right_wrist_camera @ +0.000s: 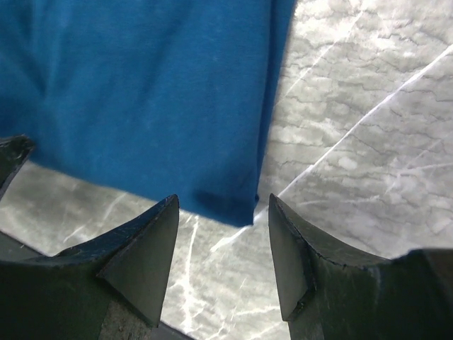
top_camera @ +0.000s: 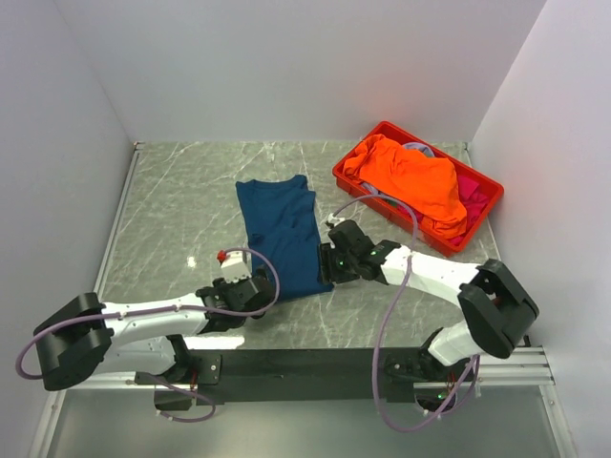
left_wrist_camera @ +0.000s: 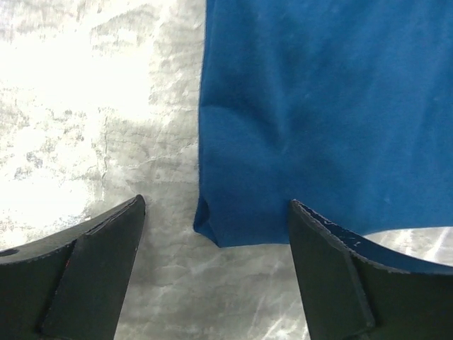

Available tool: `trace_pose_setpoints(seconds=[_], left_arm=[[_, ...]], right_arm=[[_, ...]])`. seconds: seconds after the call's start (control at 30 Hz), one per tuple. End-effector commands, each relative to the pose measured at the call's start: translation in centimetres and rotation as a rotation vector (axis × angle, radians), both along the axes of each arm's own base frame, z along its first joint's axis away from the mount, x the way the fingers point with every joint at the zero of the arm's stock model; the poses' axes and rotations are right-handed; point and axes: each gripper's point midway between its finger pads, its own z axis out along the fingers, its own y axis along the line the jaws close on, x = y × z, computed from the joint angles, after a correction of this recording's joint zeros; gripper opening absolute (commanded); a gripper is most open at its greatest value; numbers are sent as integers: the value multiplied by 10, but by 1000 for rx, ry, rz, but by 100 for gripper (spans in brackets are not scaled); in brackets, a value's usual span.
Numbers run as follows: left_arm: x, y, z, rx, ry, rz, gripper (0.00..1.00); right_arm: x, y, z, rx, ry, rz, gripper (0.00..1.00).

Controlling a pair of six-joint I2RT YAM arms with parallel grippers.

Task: Fold and stack the t-shirts
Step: Fold the tshirt

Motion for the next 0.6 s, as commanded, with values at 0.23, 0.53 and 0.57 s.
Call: trace_pose_setpoints(seconds=[0.23, 0.53, 0.57], left_arm=[[0, -1, -20, 73, 61, -3, 78], [-14, -7, -37, 58, 138, -62, 63], [-16, -5, -39, 62, 145, -59, 61]], right_arm=[[3, 4, -22, -17, 18, -22, 61], [-15, 2, -42, -54, 61, -19, 60], [-16, 2, -44, -59, 67, -20, 60]])
